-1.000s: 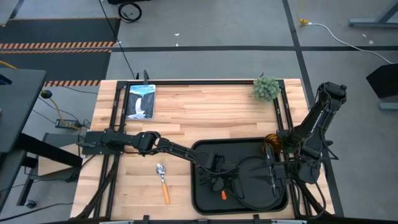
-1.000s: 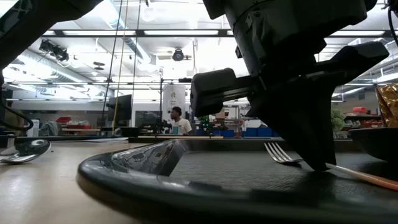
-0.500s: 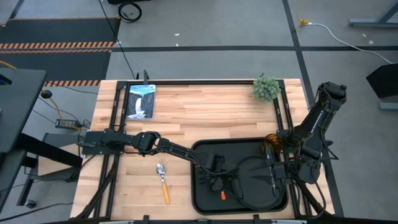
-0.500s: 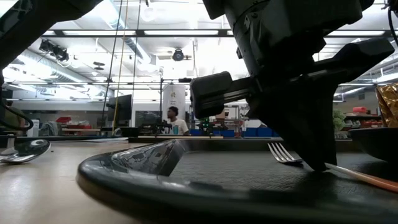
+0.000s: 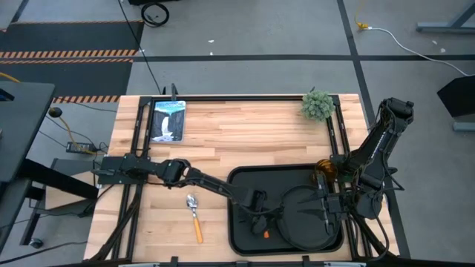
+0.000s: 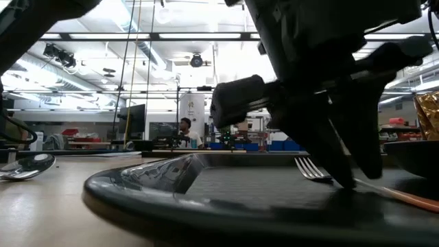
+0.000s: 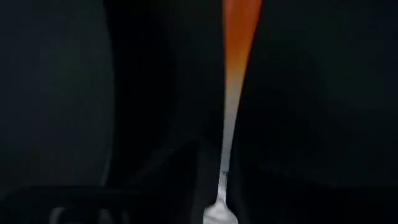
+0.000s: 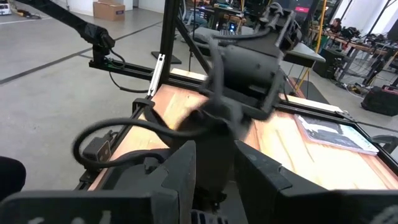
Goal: Pick and place plate/cup/fork/spoon on tray
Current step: Put the orange fork on the black tray to the left of the black plate, then put the orange spoon on the black tray to the left of the orange fork
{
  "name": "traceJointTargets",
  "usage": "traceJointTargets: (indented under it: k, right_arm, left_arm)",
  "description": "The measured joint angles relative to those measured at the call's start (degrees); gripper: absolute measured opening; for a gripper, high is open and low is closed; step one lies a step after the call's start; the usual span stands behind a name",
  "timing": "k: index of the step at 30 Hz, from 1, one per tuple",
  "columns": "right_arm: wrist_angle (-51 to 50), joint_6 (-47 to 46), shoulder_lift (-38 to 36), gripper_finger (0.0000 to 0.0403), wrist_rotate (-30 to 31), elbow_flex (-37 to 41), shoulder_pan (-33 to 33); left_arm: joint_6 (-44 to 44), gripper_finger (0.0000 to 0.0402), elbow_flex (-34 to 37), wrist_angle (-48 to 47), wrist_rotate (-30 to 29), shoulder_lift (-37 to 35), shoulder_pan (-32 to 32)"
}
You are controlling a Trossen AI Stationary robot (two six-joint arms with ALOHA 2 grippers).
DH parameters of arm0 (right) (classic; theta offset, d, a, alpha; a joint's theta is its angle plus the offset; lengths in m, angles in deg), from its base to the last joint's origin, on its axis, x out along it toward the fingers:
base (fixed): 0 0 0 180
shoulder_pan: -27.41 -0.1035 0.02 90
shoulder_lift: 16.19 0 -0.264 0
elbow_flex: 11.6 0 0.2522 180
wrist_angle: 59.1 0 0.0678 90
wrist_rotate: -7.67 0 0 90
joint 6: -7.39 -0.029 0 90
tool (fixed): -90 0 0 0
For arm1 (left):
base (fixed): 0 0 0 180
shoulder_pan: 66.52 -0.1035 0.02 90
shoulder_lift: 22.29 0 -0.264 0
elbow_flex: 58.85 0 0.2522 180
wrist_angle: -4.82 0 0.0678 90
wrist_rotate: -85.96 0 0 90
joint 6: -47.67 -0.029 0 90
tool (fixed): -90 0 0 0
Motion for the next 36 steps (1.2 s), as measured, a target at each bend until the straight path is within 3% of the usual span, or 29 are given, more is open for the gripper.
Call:
traceJointTargets:
  k: [2,9,14,18,21,24,26,28,36]
  right_arm:
    - [0.0,0.0,0.0,0.0114,0.0,0.0,0.0]
    - [0.0,0.0,0.0,0.0114,0.0,0.0,0.0]
    - [-0.5,0.2,0.0,0.0114,0.0,0.0,0.0]
    - [-1.0,0.8,0.0,0.0114,0.0,0.0,0.0]
    - [-1.2,2.1,0.0,0.0114,0.0,0.0,0.0]
    - [-1.3,3.1,0.0,0.0114,0.0,0.0,0.0]
    - [-1.3,3.4,0.0,0.0114,0.0,0.0,0.0]
    - [-1.5,3.4,0.0,0.0114,-0.1,0.0,0.0]
    - [-1.1,3.3,0.0,0.0114,-0.1,0.0,0.0]
  left_arm:
    - [3.3,0.0125,0.1,-0.8,-3.7,-0.6,0.8]
    - [20.6,0.0153,0.0,-6.0,-6.9,-6.1,2.9]
    - [50.6,0.0141,0.0,-13.2,-8.4,-8.9,4.5]
    - [78.9,0.0129,0.0,-23.5,-4.2,-10.1,4.7]
    - [92.8,0.0122,0.0,-31.5,-0.8,-10.1,6.0]
    - [98.9,0.0115,0.0,-37.1,-1.4,-10.2,10.3]
    - [100.5,0.0111,0.1,-39.7,-6.0,-10.2,14.0]
    - [102.3,0.0104,0.3,-39.6,-9.8,-10.2,17.3]
    - [120.1,0.0038,0.4,-39.7,-15.6,-13.2,24.2]
